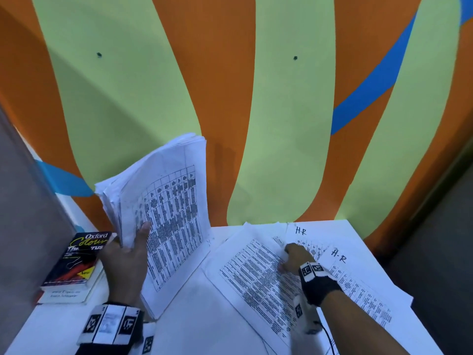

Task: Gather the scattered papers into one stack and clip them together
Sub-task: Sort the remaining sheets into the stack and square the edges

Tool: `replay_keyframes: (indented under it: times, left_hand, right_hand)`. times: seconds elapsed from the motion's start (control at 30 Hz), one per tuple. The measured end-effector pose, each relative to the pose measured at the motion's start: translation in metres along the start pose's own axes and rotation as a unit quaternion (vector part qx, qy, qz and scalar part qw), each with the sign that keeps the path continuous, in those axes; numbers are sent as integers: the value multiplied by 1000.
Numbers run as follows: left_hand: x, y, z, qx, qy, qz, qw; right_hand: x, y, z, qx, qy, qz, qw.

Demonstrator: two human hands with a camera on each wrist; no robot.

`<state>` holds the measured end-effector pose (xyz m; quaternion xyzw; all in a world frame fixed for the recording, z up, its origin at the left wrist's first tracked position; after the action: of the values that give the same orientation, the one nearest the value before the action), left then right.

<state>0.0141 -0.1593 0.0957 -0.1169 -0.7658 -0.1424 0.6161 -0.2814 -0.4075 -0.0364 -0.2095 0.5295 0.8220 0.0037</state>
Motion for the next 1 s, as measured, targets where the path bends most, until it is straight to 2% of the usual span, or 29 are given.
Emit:
replay_keyframes:
  times: [0.07,0.13,0.2,0.3,0.4,0.47,0.53,0.63,0.73,0.8,0.9,1.0]
  left_hand:
    - [-2,2,0,-6,8,-2,1000]
    - [0,10,-6,9,9,1,1000]
    - [4,13,-11,25,-1,2,1000]
    - [6,9,-15,37,-20,1,999]
    - [-2,-7,-15,22,-21,13,999]
    - [-10,-17,-14,17,-9,26,999]
    - [-12,-25,-12,7,3,34,999]
    - [-10,-39,-4,-25,-2,52,998]
    - [-4,-48,3,-34,11,58,998]
    - [-1,-54,8,-44,15,61,997]
    - [1,-60,13,-64,14,66,996]
    - [-4,-60,9,-67,3,57,996]
  right_hand:
    - [-3,-3,10,17,12,-18,1000]
    - [-4,2,14,64,16,-100,993]
    - [5,19,26,122,-5,-198,973]
    - [41,42,55,199,-88,-279,935]
    - [96,37,90,228,-176,-314,905]
    - [127,21,108,204,-242,-278,907]
    - [146,0,118,147,-335,-215,906]
    - [148,-12,133,127,-449,-145,873]
    - [133,-19,124,120,-425,-106,891]
    - [125,-17,117,124,-432,-100,888]
    - [114,-10,113,123,-416,-170,885]
    - [111,-1,119,202,-358,-207,888]
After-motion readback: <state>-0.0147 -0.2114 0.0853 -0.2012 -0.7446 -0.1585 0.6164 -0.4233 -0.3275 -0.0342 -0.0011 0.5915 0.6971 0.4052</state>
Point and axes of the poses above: each hand's wrist, its own z-axis away from the middle knuckle, its own y-axis out of the back of the hand, x = y × z, the point moved 4 cm from there along -z, towards the middle knuckle, and after that the axes turned 4 degrees about y, right-handed, at the moved point
